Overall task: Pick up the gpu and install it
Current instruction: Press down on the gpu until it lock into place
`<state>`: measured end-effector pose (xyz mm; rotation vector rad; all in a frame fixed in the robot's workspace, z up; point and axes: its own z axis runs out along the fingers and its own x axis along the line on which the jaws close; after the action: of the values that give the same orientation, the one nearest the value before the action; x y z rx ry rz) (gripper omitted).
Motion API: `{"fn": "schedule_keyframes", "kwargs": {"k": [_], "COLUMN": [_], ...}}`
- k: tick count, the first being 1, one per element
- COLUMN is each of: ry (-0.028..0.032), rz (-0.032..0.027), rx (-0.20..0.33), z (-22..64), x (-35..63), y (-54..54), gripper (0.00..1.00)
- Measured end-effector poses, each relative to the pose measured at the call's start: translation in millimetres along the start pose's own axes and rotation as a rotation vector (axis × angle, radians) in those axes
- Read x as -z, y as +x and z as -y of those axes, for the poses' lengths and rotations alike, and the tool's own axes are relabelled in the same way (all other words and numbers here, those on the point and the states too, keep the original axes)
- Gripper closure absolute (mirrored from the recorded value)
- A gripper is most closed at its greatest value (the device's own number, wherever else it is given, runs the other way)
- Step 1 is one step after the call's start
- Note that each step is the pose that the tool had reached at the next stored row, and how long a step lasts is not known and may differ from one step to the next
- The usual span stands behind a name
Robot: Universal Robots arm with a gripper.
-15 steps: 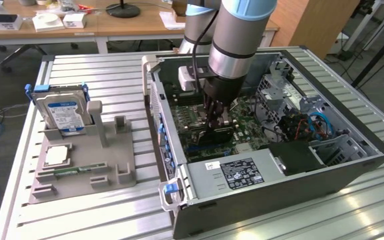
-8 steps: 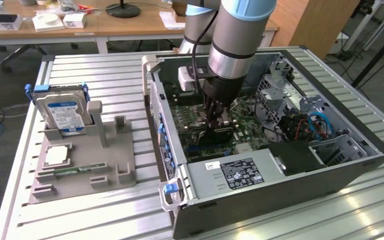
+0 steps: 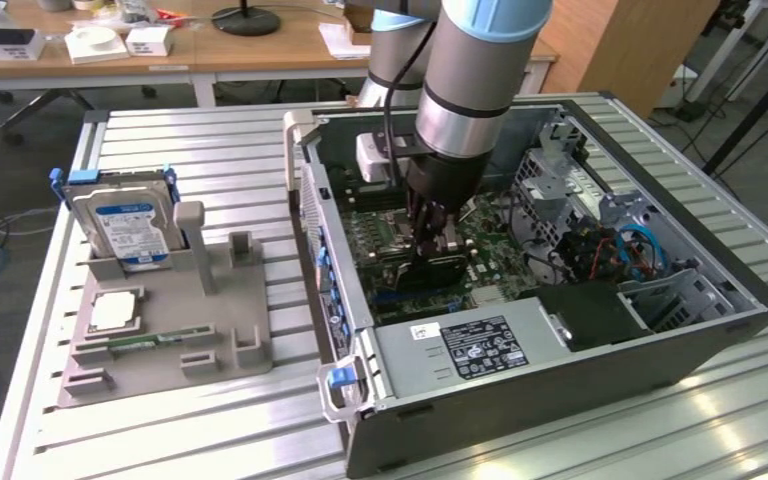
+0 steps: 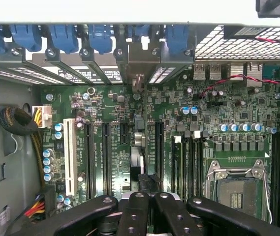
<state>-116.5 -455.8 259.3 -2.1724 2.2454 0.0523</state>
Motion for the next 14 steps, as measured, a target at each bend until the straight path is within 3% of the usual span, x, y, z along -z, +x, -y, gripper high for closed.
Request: {"fn": "schedule_keyframes", "kwargs": {"k": [14], "ry": [-0.0009], "rz": [-0.0008], "rx": [0.0], "z": [0.0], "x": [-2.2], "y": [-0.1], "gripper": [0.9]}}
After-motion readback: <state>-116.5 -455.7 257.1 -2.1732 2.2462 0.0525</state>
